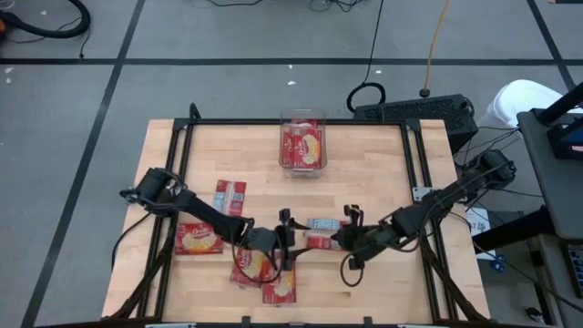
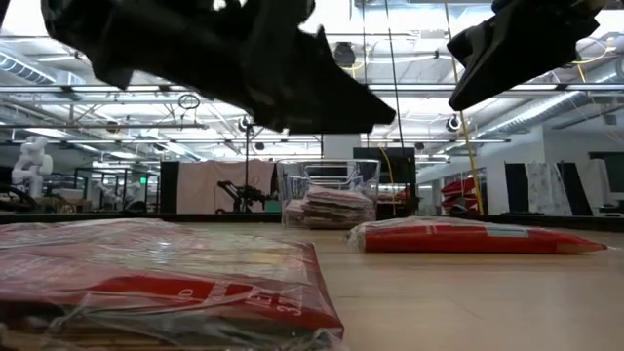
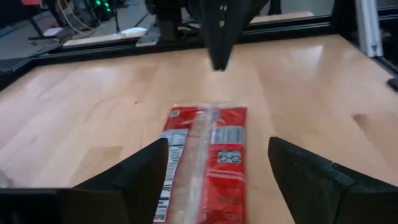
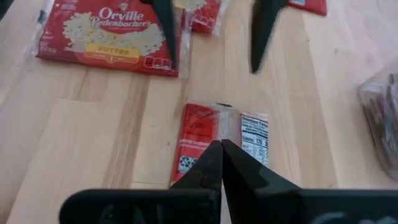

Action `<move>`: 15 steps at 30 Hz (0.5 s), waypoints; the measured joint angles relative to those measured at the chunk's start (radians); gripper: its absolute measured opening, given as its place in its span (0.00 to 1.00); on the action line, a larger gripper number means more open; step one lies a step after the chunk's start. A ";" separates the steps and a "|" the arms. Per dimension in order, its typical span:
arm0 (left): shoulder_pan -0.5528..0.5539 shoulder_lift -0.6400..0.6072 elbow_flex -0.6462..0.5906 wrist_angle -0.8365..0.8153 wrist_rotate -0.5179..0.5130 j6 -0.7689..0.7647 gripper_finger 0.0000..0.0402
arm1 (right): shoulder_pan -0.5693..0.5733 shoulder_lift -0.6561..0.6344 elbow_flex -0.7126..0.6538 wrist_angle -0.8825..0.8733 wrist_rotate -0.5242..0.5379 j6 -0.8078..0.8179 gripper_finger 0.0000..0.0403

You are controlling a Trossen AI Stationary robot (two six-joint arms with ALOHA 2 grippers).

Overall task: Sort popcorn bags into baskets
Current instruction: Put the red popcorn pack into the transparent bin

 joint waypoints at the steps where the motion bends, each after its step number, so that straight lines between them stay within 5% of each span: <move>1: 0.003 0.009 0.000 0.011 0.000 0.001 0.68 | 0.000 0.000 0.000 -0.001 0.000 -0.005 0.00; 9: -0.006 0.018 0.000 -0.088 0.009 0.019 0.61 | 0.022 0.000 -0.008 -0.078 0.002 0.101 0.01; 15: 0.009 0.017 0.000 -0.193 0.011 0.014 0.56 | 0.114 0.000 -0.091 -0.095 -0.023 0.152 0.15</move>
